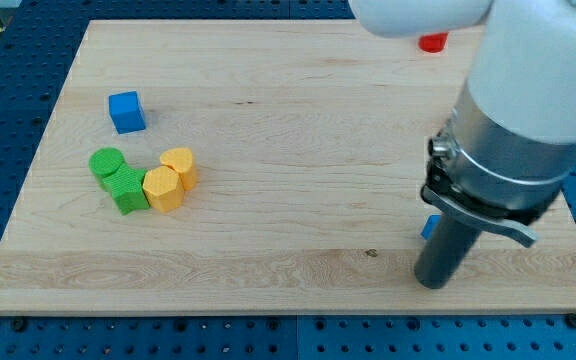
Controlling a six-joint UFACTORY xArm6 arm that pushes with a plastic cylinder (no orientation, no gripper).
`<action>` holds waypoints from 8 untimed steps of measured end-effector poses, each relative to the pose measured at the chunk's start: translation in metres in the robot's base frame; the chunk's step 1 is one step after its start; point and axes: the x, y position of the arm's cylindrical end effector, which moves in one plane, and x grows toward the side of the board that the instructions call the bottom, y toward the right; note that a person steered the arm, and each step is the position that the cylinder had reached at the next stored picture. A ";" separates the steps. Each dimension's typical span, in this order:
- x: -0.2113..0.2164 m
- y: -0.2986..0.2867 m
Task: Move your arm towards top center
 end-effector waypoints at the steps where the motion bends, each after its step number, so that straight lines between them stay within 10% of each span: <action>1: -0.026 -0.001; 8: -0.220 -0.089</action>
